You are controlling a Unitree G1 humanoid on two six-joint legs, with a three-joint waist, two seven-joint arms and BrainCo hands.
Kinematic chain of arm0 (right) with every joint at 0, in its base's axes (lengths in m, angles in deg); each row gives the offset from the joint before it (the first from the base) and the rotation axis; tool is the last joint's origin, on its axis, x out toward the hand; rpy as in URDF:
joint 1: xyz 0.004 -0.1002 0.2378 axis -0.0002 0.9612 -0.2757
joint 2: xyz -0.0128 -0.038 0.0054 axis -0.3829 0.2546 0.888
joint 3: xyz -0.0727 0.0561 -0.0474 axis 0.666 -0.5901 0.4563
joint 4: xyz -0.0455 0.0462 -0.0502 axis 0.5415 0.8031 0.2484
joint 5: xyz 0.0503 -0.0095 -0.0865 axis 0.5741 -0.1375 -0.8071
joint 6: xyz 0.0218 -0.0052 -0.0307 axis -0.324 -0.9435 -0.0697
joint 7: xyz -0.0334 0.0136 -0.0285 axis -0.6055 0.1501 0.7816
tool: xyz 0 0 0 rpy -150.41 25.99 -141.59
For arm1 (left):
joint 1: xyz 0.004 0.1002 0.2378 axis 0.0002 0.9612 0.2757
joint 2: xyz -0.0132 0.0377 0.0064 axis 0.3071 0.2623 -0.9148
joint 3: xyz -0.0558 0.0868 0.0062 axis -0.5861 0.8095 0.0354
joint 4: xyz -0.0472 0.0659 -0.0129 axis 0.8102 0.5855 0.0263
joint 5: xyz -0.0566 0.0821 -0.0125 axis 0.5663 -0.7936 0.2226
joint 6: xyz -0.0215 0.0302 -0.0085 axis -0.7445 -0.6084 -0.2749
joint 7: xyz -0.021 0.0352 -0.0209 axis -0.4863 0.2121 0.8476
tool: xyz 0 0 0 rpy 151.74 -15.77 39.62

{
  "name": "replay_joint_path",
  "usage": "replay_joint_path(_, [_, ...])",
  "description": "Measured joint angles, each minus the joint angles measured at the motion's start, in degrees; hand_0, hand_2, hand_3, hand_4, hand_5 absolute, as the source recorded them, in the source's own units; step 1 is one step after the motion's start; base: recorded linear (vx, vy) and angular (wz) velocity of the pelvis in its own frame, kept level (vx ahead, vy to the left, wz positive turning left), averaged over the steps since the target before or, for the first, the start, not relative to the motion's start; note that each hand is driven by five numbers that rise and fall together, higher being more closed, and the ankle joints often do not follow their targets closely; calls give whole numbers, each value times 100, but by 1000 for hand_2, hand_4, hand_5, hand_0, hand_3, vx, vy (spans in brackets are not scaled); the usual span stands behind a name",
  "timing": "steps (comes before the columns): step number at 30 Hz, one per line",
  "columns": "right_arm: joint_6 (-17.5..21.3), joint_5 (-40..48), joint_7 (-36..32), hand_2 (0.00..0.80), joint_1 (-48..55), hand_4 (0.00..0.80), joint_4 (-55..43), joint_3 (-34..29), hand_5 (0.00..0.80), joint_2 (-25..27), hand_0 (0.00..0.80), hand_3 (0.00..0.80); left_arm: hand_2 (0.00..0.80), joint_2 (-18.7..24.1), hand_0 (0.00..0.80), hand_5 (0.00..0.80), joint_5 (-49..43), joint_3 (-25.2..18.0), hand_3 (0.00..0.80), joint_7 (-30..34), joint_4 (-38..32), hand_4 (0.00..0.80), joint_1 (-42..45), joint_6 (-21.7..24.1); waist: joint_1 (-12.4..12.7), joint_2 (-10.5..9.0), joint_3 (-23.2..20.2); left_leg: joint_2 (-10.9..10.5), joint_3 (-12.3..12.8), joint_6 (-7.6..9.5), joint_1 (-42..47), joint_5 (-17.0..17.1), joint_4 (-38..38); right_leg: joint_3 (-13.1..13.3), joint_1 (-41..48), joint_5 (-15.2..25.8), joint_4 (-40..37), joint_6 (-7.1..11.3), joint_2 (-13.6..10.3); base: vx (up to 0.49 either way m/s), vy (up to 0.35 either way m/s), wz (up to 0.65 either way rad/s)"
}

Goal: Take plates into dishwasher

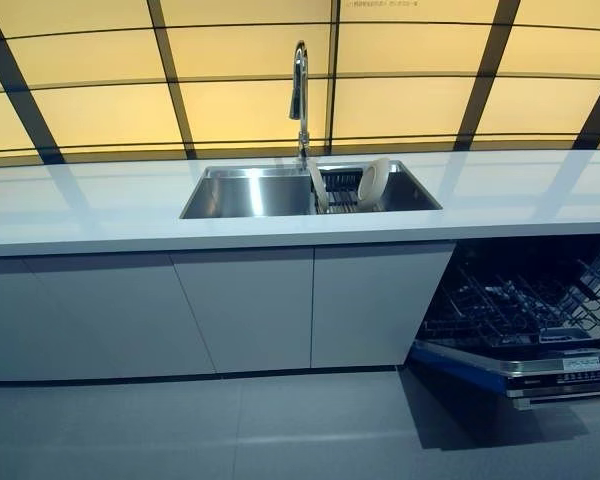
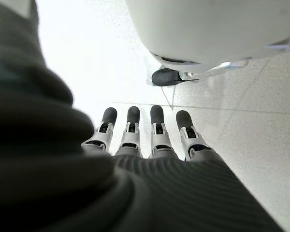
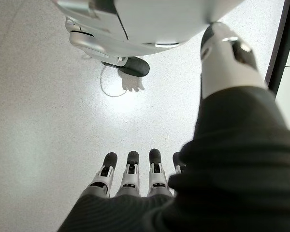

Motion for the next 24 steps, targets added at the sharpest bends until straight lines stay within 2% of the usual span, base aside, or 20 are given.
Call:
replay_joint_path(6, [-61, 7, -39, 0, -11, 0, 15, -1, 0, 1, 0, 0, 0, -4, 0, 0, -188, 9, 0, -33, -4, 0, -10, 0, 86, -23, 2, 0, -12, 0, 1, 0, 1, -13, 7, -4, 0, 0, 1, 0, 0, 0])
replay_joint_path(24, [-58, -118, -210, 0, -100, 0, 130, -7, 0, 20, 0, 0, 0, -13, 0, 0, -372, 13, 0, -32, -4, 0, -7, -10, 92, -21, 55, -16, -79, -2, 79, -4, 3, -78, 76, -32, 0, 9, 7, 24, -34, 2])
